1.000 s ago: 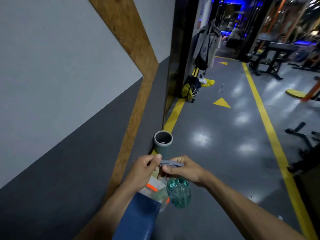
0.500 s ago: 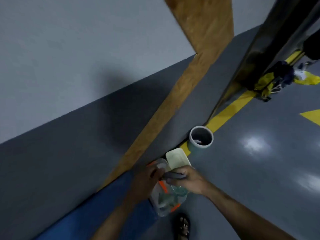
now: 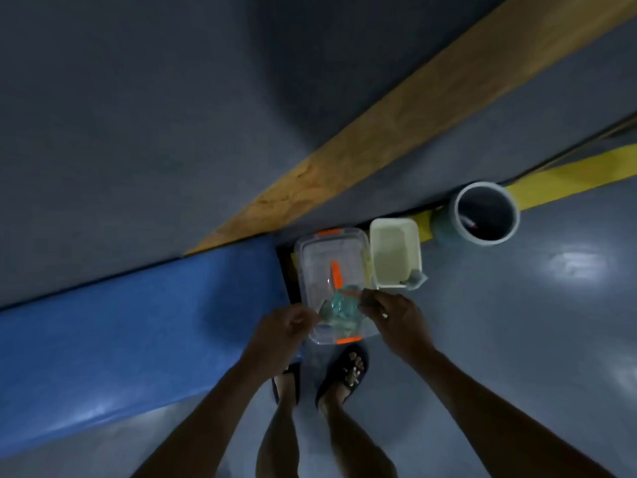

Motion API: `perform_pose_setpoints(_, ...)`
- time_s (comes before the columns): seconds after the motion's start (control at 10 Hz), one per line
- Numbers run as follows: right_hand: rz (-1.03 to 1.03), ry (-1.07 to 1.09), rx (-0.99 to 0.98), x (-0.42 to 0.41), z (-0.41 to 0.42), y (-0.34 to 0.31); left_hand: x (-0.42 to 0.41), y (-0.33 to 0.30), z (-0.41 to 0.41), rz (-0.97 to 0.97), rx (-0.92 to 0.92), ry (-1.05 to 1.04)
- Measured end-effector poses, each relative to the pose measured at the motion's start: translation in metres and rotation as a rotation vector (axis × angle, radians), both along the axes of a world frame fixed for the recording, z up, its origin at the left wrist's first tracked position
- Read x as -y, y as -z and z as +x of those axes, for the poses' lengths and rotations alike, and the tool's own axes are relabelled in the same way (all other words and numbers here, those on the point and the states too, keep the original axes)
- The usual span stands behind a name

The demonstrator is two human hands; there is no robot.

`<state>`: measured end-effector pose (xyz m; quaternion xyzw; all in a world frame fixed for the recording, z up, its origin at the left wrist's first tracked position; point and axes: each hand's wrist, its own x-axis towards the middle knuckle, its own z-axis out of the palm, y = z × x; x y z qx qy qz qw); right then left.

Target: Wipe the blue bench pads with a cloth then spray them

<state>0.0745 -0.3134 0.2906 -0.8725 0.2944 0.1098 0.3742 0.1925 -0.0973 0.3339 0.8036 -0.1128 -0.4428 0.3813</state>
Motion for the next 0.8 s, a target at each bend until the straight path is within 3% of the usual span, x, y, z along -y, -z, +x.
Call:
perform_pose_setpoints(0.4,-0.03,0.005,-0.252,0.048,0.051,0.205,-0.048,0.135,-0.004,0.123,0.0,-0.091)
perform_pose_setpoints(0.6,-0.089,-0.056,-0.36,0.054,0.053,0.249,-0.048,0.172,-0.008,0.124,-0.037,-0.126)
perform_pose_setpoints(0.8,-0.08,-0.011,-0.35,0.046,0.055,0.248,-0.041,0.172,-0.008,0.091,-0.061,-0.187)
